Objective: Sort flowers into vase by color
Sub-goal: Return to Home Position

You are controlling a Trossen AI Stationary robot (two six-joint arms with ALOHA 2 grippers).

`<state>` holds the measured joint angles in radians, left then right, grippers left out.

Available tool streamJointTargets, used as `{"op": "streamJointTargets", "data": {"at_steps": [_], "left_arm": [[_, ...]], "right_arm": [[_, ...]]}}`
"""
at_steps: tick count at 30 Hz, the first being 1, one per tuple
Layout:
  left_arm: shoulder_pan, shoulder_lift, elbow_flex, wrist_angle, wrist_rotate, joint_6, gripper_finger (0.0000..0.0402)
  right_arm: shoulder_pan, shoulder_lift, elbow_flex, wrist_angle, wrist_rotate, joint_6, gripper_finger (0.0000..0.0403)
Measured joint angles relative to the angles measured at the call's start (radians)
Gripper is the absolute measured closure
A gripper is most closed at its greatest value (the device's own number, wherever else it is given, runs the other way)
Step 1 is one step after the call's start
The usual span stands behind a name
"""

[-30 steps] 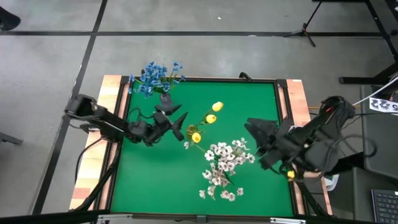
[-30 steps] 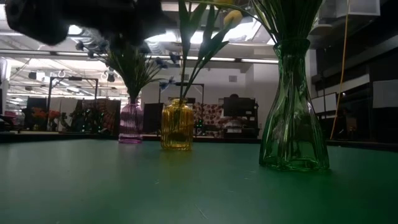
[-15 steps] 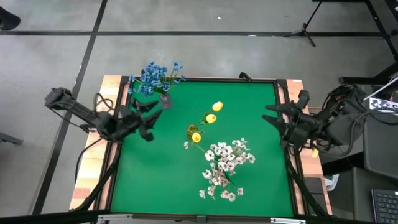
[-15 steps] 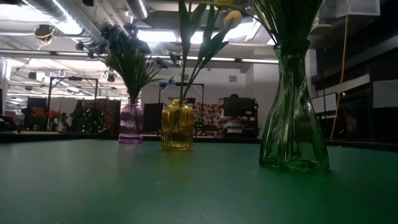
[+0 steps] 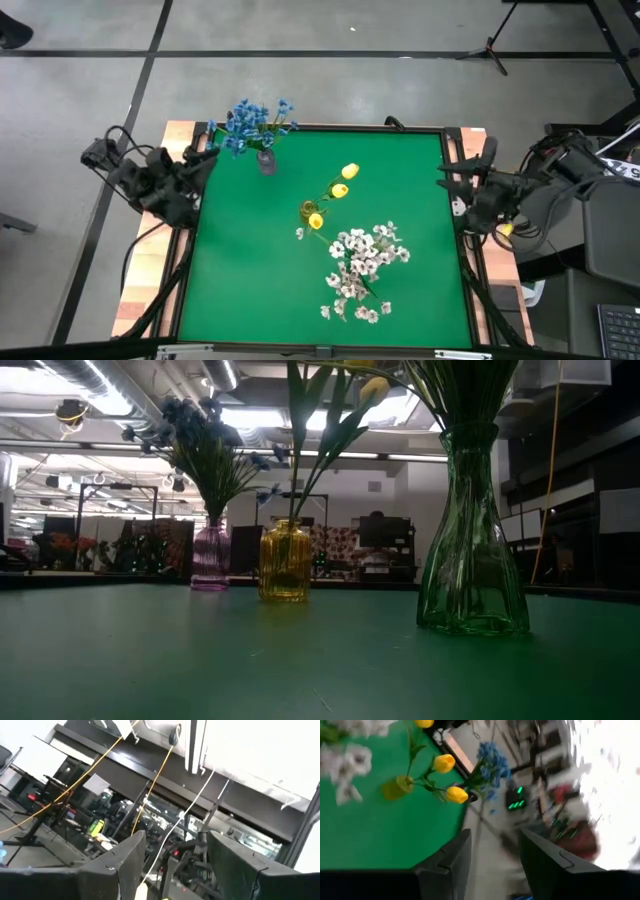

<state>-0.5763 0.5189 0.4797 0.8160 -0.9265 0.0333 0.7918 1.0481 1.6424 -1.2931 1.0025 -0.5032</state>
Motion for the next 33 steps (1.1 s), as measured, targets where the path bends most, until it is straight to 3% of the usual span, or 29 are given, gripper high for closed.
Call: {"op": "streamJointTargets", "data": {"at_steps": [3, 6, 8, 12, 14, 18, 20, 26, 30, 33], "left_arm": [[-0.020, -0.028, 0.000, -0.070, 0.012, -0.124, 0.0191], [-0.040, -0.063, 0.000, -0.123, 0.104, -0.174, 0.0191], [-0.045, -0.090, 0.000, -0.162, 0.243, -0.170, 0.0191], [-0.045, -0.160, 0.013, -0.293, 0.647, -0.279, 0.0191], [-0.045, -0.180, 0.043, -0.359, 0.769, -0.327, 0.0191], [-0.044, -0.197, 0.118, -0.626, 0.950, -0.383, 0.0192], [-0.044, -0.193, 0.154, -0.731, 0.988, -0.394, 0.0192], [-0.044, -0.171, 0.174, -0.702, 1.144, -0.347, 0.0192], [-0.044, -0.186, 0.174, -0.711, 1.154, -0.302, 0.0192], [-0.044, -0.191, 0.174, -0.697, 1.152, -0.407, 0.0192]], "right_arm": [[0.000, -0.001, 0.000, -0.082, -0.028, 0.260, 0.0242], [0.000, -0.001, -0.001, -0.115, -0.312, 0.262, 0.0242], [0.001, -0.002, -0.001, -0.022, -0.458, 0.216, 0.0242], [0.000, -0.055, -0.003, 0.238, -0.672, 0.071, 0.0242], [0.000, -0.096, -0.002, 0.372, -0.744, -0.004, 0.0242], [0.001, -0.178, -0.086, 0.577, -0.762, -0.087, 0.0242], [0.000, -0.224, -0.188, 0.696, -0.760, -0.107, 0.0242], [0.000, -0.381, -0.545, 1.036, -0.777, -0.113, 0.0242], [0.000, -0.486, -0.736, 1.210, -0.776, -0.105, 0.0242], [0.000, -0.564, -0.847, 1.277, -0.776, -0.105, 0.0242]]}}
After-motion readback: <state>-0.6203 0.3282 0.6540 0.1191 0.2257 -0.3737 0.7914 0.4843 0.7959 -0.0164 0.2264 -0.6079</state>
